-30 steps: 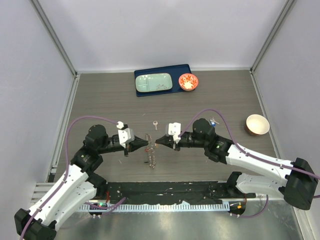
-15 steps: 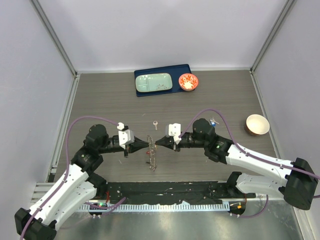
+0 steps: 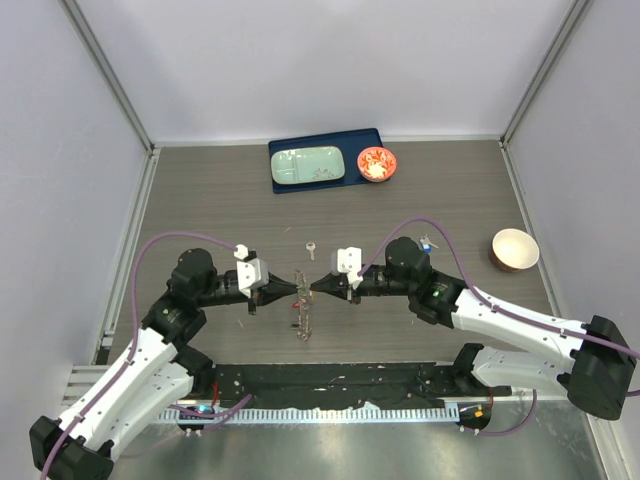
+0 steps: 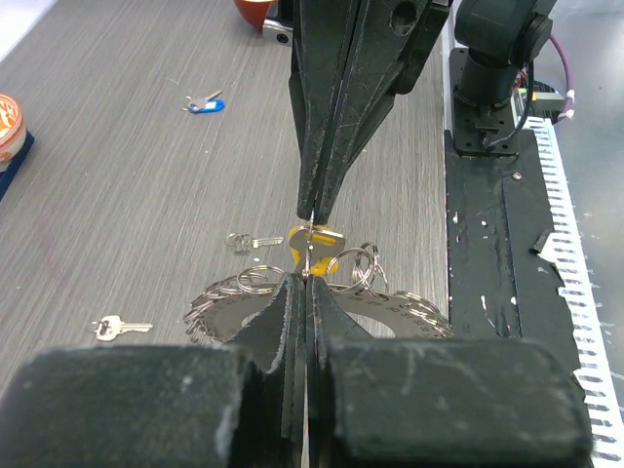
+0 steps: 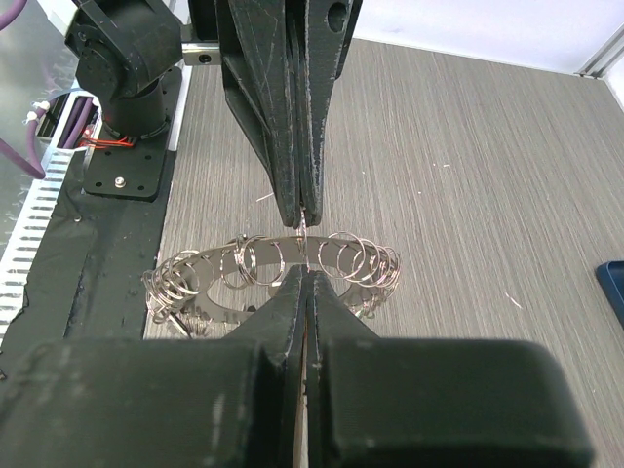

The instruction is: Put the keys on the keyring

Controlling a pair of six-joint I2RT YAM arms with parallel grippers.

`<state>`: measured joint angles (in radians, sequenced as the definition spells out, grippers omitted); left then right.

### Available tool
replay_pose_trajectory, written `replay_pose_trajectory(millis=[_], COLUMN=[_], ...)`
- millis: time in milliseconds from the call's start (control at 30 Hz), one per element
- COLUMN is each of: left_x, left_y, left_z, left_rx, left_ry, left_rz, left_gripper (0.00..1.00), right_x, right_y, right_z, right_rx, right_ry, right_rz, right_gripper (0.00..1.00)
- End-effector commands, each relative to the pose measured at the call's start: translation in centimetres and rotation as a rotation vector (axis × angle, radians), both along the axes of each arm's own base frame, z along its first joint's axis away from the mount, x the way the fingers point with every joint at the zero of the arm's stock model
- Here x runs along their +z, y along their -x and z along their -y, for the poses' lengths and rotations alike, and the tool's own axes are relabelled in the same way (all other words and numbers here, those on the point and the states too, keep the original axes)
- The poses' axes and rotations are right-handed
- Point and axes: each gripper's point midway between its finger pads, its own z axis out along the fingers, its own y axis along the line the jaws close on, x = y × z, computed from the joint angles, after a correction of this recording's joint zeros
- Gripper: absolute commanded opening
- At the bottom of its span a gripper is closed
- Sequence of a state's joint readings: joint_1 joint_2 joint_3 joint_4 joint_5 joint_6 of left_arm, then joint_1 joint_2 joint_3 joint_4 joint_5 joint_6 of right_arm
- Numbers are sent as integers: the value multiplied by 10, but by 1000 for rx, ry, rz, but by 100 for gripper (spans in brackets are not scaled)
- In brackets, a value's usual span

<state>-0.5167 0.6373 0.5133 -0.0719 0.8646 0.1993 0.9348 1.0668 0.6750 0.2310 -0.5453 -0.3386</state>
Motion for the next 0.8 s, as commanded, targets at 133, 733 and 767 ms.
replay_pose_trajectory(millis=[133, 733, 767], left_x=[26, 27, 27], left_y=[-2, 1, 1], left_z=[2, 3, 3], left_rx=[-15, -31, -31], left_ry=[46, 51, 51], left_rz=[86, 77, 78], left_gripper=[0, 0, 0], right_x=[20, 16, 17], right_y=[3, 0, 0], right_z=[-4, -7, -7], right_rx=[27, 21, 23], right_ry=[-53, -45, -46], right_rz=[29, 15, 17], right_gripper=[1, 1, 1])
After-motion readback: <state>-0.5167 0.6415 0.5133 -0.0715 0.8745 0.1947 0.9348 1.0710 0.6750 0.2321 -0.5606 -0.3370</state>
